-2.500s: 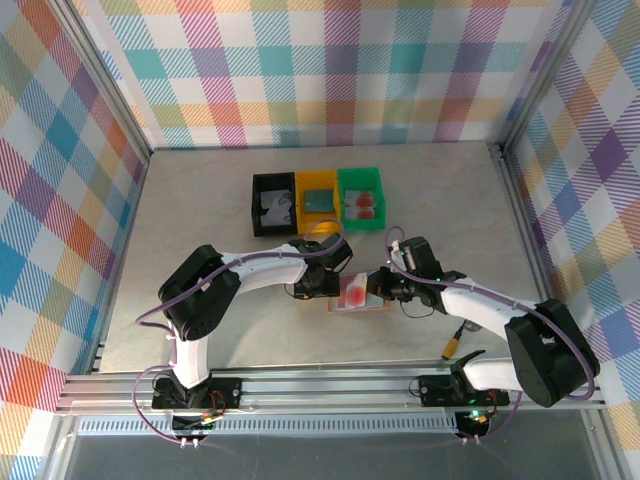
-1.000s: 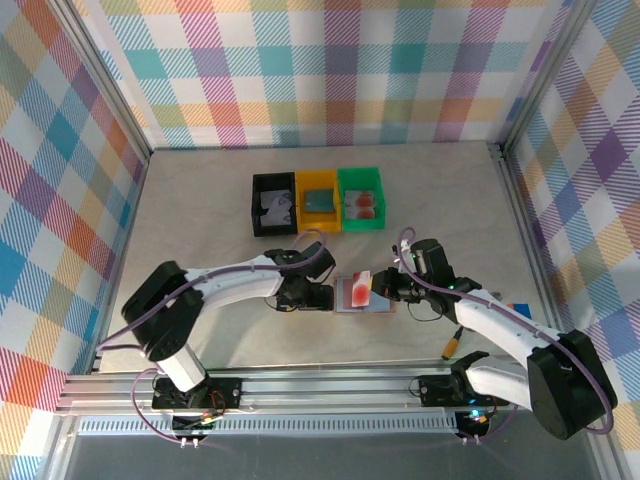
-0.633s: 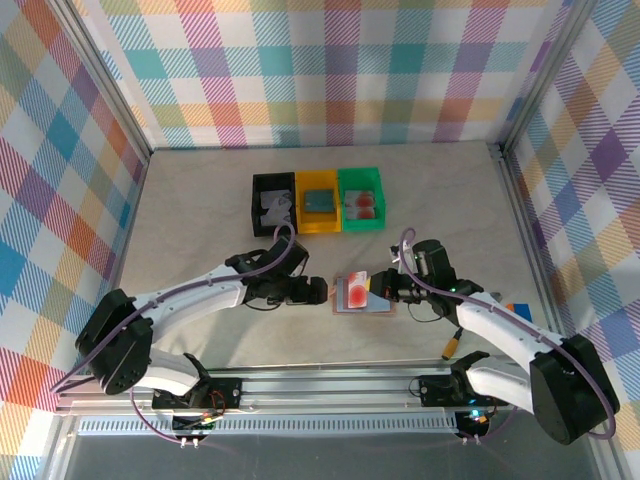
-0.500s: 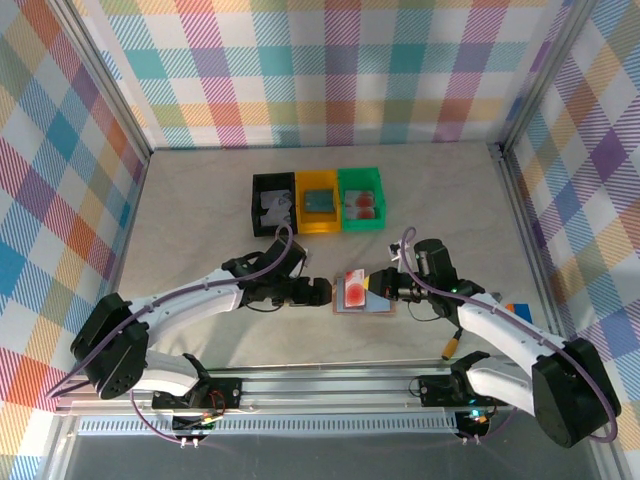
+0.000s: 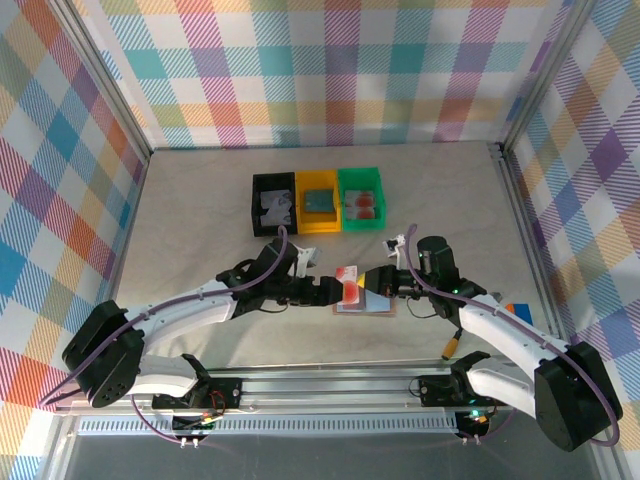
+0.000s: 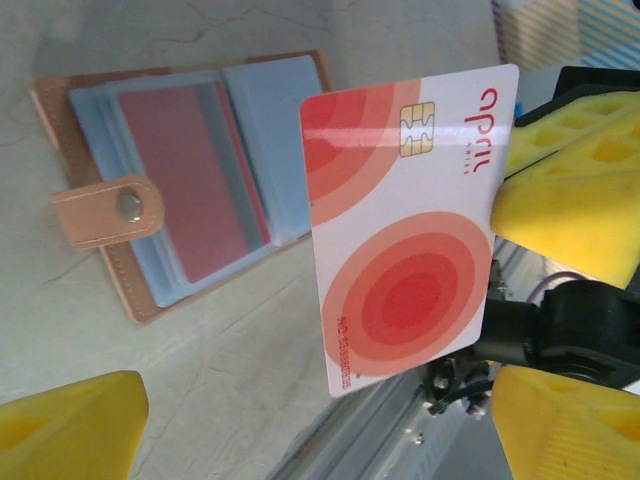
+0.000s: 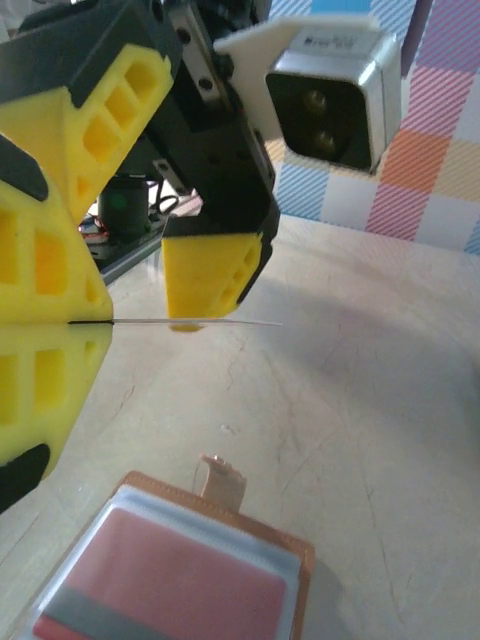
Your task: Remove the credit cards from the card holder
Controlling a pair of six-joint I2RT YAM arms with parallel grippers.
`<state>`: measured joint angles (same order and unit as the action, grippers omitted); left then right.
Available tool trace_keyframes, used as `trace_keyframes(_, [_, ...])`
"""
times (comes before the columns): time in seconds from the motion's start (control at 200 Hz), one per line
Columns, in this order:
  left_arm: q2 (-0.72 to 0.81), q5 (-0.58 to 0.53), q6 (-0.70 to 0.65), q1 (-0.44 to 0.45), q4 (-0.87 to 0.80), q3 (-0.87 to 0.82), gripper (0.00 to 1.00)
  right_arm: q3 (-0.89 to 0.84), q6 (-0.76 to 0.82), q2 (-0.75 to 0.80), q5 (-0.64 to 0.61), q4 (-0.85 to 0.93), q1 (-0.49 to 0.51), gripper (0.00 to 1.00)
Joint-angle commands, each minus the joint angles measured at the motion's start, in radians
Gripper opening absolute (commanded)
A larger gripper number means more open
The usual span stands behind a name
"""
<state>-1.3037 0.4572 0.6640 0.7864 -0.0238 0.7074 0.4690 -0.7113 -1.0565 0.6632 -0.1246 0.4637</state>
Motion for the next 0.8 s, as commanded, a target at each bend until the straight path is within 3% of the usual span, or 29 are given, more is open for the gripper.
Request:
trace_keyframes(0.0, [0.034,0.071,0.052,-0.009,0.156,-0.031,0.89,-0.001,-0.016,0.007,0.07,-0.063,-0.005,0.0])
trace_keyframes(0.445, [0.015,0.135,0.211,-0.007,0.497,-0.141,0.84,0.001,-0.042,-0.005,0.12,-0.123,0.003,0.0])
trace_keyframes(0.655, [0.028,0.13,0.229,-0.006,0.545,-0.154,0.8,0.006,-0.04,-0.014,0.131,-0.131,0.016,0.0])
trace_keyframes(0.795, [0.029,0.136,0.241,-0.006,0.571,-0.158,0.72,0.01,-0.04,-0.013,0.134,-0.131,0.018,0.0])
